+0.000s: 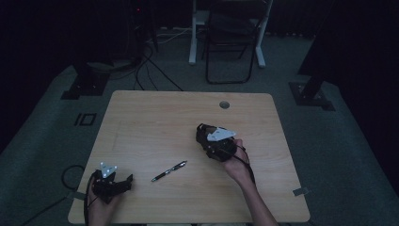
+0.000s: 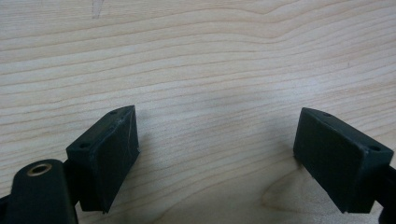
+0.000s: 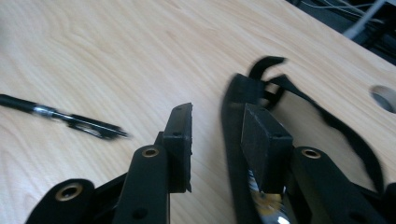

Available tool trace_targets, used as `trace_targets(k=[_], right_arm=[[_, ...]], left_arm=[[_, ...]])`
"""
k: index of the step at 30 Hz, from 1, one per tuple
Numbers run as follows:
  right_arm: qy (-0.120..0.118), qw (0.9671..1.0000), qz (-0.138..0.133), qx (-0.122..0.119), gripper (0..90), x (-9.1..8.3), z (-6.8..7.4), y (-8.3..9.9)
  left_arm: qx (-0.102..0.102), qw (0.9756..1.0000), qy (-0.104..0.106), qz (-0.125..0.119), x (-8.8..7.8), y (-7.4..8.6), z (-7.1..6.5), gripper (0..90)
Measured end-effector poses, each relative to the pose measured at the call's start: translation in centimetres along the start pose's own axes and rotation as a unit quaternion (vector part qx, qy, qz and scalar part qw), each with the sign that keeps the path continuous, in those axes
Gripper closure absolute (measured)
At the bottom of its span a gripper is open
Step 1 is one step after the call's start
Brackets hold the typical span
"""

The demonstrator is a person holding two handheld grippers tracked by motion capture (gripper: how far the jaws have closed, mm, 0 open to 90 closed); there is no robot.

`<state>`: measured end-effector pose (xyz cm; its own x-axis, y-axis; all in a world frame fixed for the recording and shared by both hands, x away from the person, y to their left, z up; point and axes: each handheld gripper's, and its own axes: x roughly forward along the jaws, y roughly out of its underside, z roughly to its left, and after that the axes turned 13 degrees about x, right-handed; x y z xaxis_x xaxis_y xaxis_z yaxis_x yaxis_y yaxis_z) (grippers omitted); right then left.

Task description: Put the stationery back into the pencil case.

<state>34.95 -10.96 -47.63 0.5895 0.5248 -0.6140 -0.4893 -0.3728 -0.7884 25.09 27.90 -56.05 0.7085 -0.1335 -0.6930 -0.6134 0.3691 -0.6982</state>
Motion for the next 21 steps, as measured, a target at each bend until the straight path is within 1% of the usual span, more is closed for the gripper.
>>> trace_targets(k=[3, 9, 12, 21], right_arm=[[-0.011, 0.9999, 0.001, -0.008, 63.3, 0.6, 0.9, -0.1], [-0.031, 0.9994, 0.0, -0.016, 62.9, 1.8, 2.5, -0.2], [-0.039, 0.9991, 0.004, -0.017, 62.3, 2.4, 3.2, -0.3], [-0.062, 0.9975, 0.016, -0.03, 62.2, 4.4, 5.0, -0.3]], left_arm=[[0.0, 1.0, 0.0, 0.0, 0.0, 0.0, 0.0, 14.4], [0.0, 1.0, 0.0, 0.0, 0.0, 0.0, 0.0, 14.4], [0.0, 1.0, 0.0, 0.0, 0.0, 0.0, 0.0, 14.4], [0.0, 1.0, 0.0, 0.0, 0.0, 0.0, 0.0, 14.4]])
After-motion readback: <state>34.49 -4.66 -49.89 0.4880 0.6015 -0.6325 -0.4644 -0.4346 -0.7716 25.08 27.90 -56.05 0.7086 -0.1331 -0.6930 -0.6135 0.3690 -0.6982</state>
